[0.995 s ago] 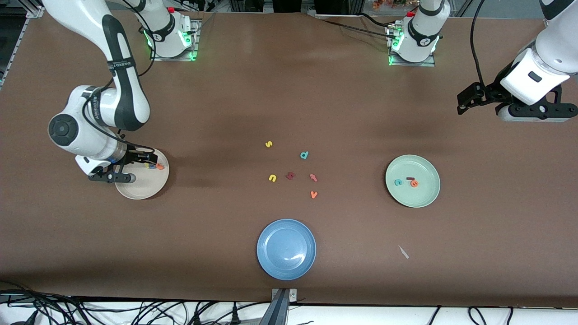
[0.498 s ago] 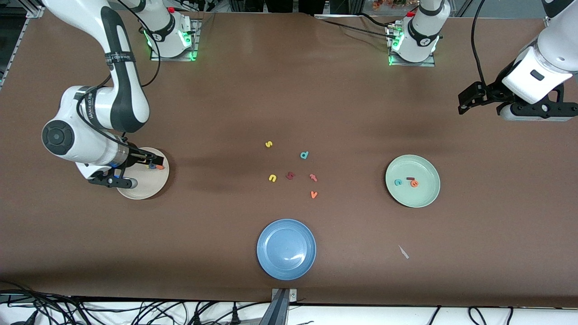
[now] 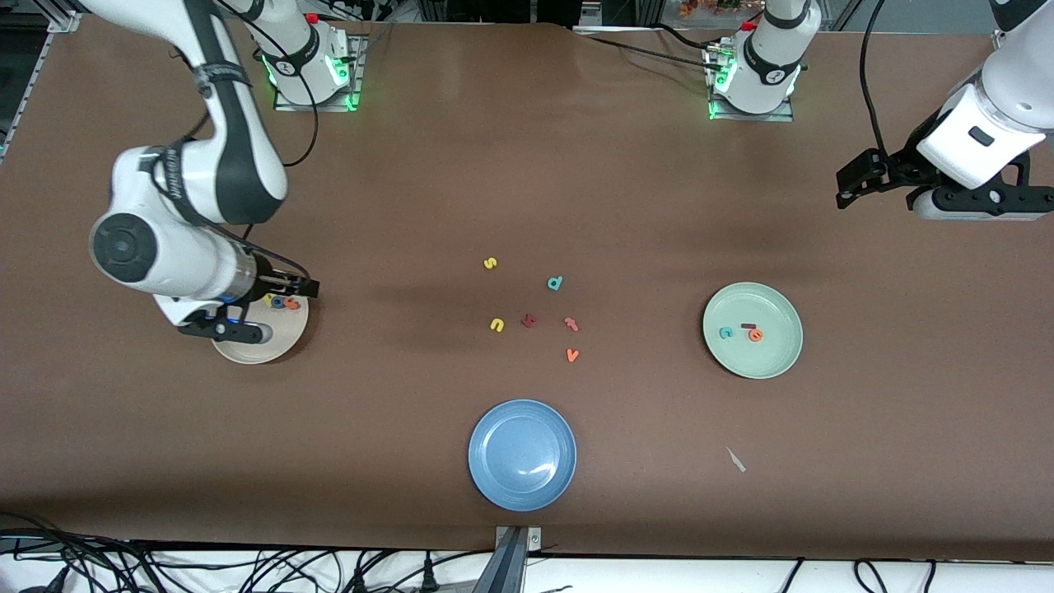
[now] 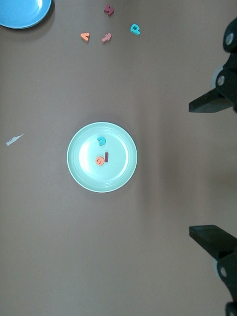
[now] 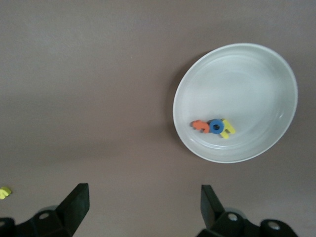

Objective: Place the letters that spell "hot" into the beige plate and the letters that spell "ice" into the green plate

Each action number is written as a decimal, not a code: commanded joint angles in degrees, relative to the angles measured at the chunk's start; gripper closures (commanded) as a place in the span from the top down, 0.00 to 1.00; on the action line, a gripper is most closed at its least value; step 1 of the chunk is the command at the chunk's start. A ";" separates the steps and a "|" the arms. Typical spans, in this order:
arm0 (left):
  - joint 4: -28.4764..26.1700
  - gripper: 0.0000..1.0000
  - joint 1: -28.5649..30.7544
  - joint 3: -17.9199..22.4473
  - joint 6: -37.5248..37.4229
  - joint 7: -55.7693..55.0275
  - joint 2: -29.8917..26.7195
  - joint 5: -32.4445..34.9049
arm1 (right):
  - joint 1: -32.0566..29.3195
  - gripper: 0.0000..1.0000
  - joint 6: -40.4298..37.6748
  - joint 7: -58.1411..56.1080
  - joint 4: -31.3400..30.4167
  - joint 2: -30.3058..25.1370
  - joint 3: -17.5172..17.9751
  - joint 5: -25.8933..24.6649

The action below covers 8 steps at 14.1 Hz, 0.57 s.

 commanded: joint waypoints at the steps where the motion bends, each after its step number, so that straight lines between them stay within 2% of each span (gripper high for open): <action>1: 1.00 1.00 0.40 0.08 -1.06 0.66 0.04 -0.97 | -8.05 1.00 -1.23 -3.64 -1.94 -6.53 6.41 -4.10; 2: 1.00 1.00 0.48 0.08 -1.06 2.23 0.04 -0.97 | -9.63 1.00 -1.23 -6.45 -2.03 -8.37 6.50 -4.28; 5: 0.91 1.00 1.36 0.17 -1.06 3.91 0.12 -0.97 | -15.17 1.00 -3.67 -11.13 -2.12 -14.26 9.92 -4.72; 8: 1.00 1.00 1.54 0.08 -1.06 4.18 0.65 -0.97 | -17.01 1.00 -7.11 -11.40 -2.12 -19.45 10.11 -7.36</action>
